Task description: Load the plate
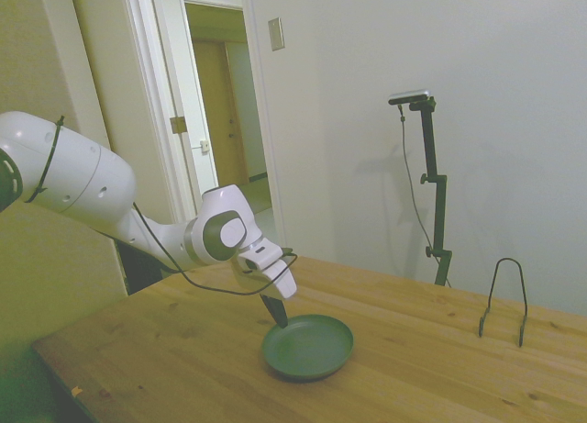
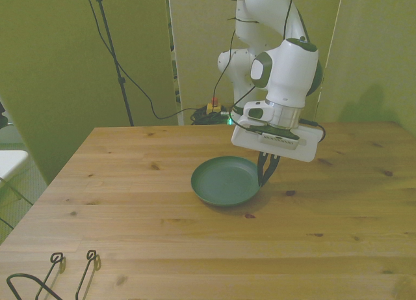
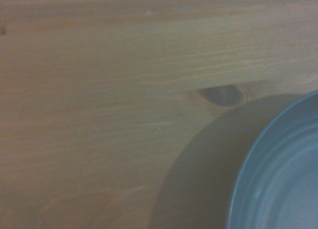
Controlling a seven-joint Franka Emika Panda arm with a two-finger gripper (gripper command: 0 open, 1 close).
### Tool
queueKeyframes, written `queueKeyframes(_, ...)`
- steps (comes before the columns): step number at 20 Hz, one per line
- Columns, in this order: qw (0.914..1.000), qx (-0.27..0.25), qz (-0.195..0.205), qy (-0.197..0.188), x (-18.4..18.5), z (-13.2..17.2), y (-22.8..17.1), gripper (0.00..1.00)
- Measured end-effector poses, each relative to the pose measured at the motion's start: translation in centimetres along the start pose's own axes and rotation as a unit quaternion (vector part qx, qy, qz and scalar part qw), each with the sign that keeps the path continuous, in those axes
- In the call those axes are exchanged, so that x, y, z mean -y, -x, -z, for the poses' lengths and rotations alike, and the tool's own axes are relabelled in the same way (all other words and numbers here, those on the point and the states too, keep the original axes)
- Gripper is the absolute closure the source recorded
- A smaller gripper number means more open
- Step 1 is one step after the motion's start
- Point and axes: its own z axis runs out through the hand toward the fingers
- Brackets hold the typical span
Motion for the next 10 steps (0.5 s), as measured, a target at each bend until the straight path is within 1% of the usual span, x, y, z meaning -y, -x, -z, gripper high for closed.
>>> queueKeyframes(3,0.9998,0.01,-0.015,-0.013,1.0,2.1,-0.3,1.0)
queueKeyframes(10,0.9977,0.036,-0.039,-0.043,3.0,9.1,-1.2,1.0)
